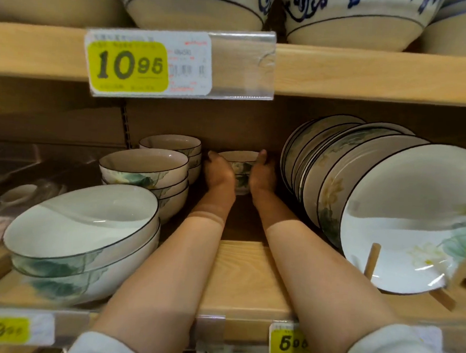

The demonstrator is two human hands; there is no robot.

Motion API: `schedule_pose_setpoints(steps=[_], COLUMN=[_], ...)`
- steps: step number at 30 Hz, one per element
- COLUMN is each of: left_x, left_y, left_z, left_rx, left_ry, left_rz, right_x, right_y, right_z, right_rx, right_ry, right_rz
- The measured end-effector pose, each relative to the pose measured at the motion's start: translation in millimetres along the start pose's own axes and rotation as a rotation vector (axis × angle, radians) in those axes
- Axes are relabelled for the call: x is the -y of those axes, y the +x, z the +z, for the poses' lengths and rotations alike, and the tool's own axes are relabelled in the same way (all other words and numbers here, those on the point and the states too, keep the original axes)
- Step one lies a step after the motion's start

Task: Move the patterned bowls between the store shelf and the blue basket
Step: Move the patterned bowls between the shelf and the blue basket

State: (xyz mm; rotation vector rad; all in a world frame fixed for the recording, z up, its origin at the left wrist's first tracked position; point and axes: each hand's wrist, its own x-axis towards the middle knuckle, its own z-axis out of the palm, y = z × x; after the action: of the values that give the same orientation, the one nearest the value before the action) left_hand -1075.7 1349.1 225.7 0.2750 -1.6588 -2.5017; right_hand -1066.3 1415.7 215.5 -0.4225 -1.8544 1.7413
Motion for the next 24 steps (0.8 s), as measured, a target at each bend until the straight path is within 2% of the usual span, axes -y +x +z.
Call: schedule_pose_setpoints(steps=[6, 10, 13, 19, 24], left_x=[-24, -36, -34, -23, -9], left_y=[-51, -87, -119, -203, -248], left_z=[-18, -33, -54, -106, -143], left_rx=[0.144, 0.226, 0.253, 0.414, 0.202], left_ry=[-0.017, 0.152, 0.213, 0.182, 0.06], left_rz=[-0.027, 0.09, 0.079, 0.32, 0.459], right_x=[36, 52, 55, 41, 26], right_y=[-33, -78, -117, -191, -234], right_z=[-18, -46, -69, -116, -155], right_rx=[0.048, 0.144, 0.163, 0.209, 0.346], right_ry=[-0.008, 0.16, 0.262, 0.351, 0.478], right_rz=[0.012, 0.087, 0.104, 0.058, 0.107])
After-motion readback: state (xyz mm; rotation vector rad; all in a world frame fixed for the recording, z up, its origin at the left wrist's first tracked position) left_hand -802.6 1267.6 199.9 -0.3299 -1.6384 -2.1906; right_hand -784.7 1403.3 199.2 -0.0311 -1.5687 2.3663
